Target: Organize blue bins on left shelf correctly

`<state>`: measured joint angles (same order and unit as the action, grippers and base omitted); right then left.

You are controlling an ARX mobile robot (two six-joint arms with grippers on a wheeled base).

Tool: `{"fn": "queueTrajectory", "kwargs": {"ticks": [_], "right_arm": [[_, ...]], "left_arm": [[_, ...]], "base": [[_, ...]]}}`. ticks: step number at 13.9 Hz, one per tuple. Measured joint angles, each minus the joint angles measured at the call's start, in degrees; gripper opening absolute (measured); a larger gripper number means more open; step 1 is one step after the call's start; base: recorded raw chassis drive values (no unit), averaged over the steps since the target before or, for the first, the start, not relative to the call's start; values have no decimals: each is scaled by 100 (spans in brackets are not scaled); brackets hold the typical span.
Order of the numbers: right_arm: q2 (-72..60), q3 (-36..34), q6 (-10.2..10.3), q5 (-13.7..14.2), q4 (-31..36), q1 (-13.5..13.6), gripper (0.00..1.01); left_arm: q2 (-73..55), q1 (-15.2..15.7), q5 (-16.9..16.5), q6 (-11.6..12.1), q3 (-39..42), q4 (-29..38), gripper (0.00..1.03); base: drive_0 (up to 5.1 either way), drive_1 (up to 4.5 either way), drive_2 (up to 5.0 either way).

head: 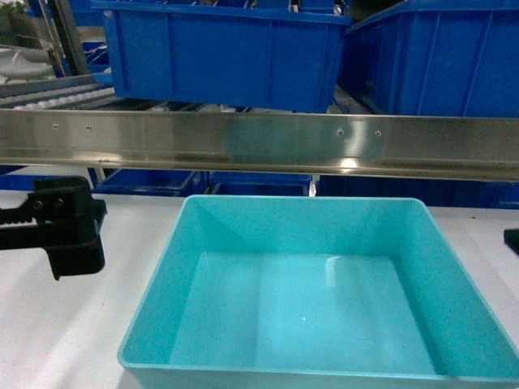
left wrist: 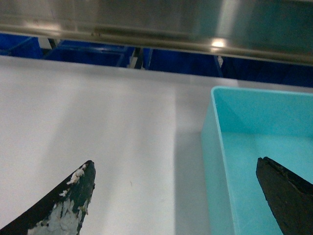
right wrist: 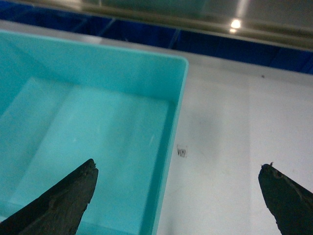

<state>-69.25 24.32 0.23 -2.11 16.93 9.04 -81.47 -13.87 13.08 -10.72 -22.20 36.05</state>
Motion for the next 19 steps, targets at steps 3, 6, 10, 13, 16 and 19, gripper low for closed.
{"fn": "queueTrajectory", "kwargs": {"ticks": [3, 6, 10, 13, 16, 19], "right_arm": [[-2009, 581, -111, -111, 496, -140, 98], [-2356, 629, -96, -114, 643, -72, 98], [-2951, 758, -109, -85, 962, -208, 98], [-3265, 850, -114, -68, 1126, -306, 98], [-3580, 896, -107, -66, 1366, -315, 98], [-3759, 907, -85, 2, 1499, -313, 98]], "left_arm": [[-1764, -656, 304, -437, -787, 201, 98], [-2181, -570, 334, -577, -1064, 63, 98], [-2608, -697, 256, -835, -1375, -243, 98], [-2675, -861, 236, -841, -1563, -245, 98], [-2981, -863, 299, -848, -1604, -221, 98], [-3067, -901, 330, -883, -1628, -334, 98]], "base": [[0, 0, 0], [0, 0, 0], [0, 0, 0], [0, 0, 0], [0, 0, 0], [0, 0, 0]]}}
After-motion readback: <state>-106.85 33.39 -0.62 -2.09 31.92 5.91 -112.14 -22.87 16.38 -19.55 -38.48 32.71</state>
